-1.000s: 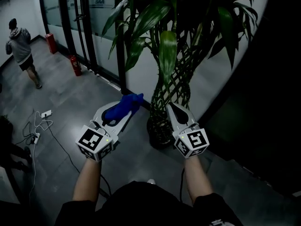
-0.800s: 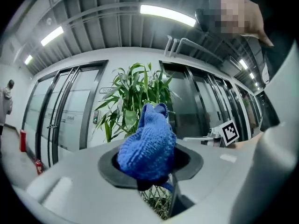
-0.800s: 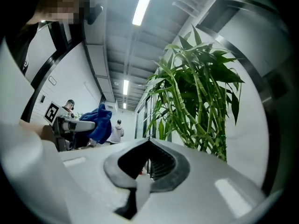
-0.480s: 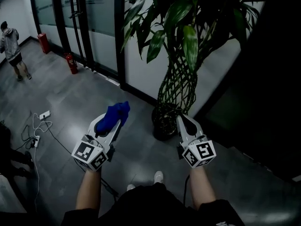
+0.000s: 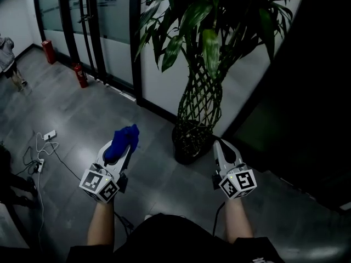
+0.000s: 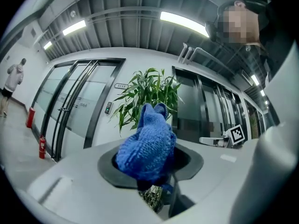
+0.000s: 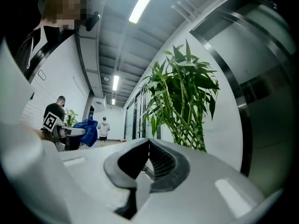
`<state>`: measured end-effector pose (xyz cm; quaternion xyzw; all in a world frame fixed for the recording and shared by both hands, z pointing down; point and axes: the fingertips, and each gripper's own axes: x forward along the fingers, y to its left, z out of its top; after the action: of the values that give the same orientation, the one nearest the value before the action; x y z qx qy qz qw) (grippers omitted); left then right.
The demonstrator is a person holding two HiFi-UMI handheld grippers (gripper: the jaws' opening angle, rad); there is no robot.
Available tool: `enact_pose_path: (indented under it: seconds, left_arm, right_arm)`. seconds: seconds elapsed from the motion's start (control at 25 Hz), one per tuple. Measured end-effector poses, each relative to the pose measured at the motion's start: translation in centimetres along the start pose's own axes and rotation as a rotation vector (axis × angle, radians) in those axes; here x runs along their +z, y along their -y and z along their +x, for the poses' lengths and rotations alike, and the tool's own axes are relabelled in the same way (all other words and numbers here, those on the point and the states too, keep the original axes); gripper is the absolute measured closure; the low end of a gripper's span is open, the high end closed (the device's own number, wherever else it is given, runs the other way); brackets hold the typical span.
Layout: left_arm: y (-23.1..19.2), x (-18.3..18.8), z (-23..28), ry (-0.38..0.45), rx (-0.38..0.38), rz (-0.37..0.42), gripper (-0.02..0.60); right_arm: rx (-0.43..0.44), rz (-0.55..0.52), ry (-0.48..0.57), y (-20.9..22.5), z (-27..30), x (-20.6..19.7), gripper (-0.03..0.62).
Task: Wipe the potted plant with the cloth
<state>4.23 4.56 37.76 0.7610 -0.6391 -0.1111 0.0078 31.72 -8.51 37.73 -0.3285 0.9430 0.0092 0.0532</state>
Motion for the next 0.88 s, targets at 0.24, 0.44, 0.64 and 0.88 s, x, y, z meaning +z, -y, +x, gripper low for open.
enact_pose_path:
  seconds: [0.24, 0.44, 0.64, 0.88]
  left_arm:
    - [2.2, -1.6, 0.3, 0.013, 0.025, -0.028, 0.426]
    - [3.2, -2.6, 0.8, 0.013, 0.035, -0.045, 0.426]
    - [3.7, -2.9, 1.0, 0.020, 0.049, -0.045, 0.426]
    - [4.6, -3.0, 1.0, 0.014, 0.049, -0.042, 0.426]
  right_arm:
    - [0.001, 0.027, 0.007, 2.0, -2.3, -0.8, 0.591]
    - [0.014, 0.026, 0.013, 2.8, -2.2, -1.2, 0.591]
    - [0.014, 0.017, 0.023, 3.5, -2.6, -1.0, 0.591]
    - [0.000, 0.030, 0.004, 4.0, -3.5, -1.7, 0.591]
